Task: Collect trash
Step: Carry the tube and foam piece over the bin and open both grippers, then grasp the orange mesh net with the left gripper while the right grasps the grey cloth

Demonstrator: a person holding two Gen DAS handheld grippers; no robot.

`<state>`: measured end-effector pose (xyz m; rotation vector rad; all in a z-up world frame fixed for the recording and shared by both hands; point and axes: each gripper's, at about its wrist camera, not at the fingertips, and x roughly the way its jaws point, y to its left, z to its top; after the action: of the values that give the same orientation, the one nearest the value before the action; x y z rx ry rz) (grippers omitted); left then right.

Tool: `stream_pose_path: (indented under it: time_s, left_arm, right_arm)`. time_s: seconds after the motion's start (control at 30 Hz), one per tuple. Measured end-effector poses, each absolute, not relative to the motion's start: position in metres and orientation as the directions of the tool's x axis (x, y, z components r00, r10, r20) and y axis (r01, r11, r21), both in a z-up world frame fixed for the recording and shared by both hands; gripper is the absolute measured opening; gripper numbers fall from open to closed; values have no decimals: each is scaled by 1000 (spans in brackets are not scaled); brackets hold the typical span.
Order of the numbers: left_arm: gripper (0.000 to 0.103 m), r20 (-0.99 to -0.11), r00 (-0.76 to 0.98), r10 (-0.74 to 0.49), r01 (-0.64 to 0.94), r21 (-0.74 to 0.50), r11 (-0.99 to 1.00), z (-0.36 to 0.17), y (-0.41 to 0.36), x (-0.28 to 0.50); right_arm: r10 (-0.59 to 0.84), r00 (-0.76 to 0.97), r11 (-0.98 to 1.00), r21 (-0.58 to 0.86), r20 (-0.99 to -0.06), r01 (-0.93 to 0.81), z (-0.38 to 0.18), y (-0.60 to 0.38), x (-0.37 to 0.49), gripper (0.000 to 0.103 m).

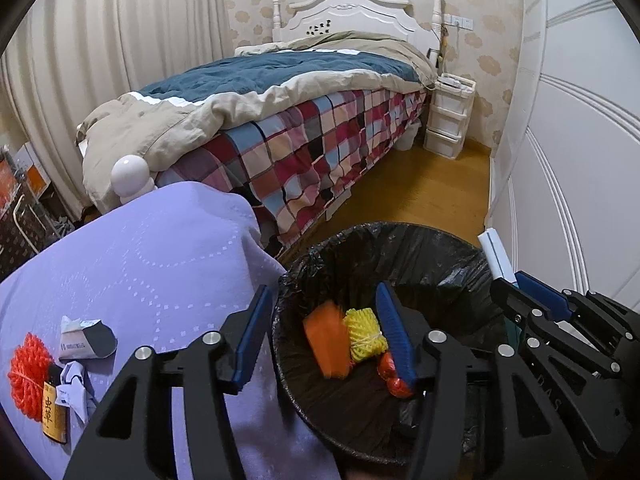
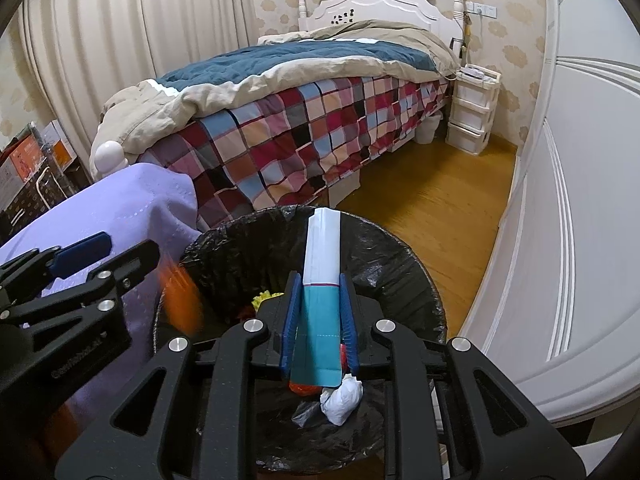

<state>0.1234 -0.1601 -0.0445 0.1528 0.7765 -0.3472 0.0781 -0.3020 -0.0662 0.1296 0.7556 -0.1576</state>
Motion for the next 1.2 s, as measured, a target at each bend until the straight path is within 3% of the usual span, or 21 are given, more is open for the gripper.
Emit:
stream_pose_path:
  time_s: [0.07,0.23,0.47,1.2]
  left_arm:
    - [63,-706,666,-242,349,9,937,-44,-157,123]
    - [70,-701,674,-232,338,13,941,-43,-152,119]
    - [73,-689,694,-208,305,20,952,-34,-135,108]
    - [74,-679,734,4,44,53,998,-20,8,62]
  right_arm:
    - [-99,717,979,61,-690,194,-66,-303,78,27]
    - [-112,717,976,57,-688,208,-64,-303,75,31]
    - [-122,725,975,55,-677,216,-55,-298,68,49]
    - [62,722,995,102,-689,12,-44,-183,55,51]
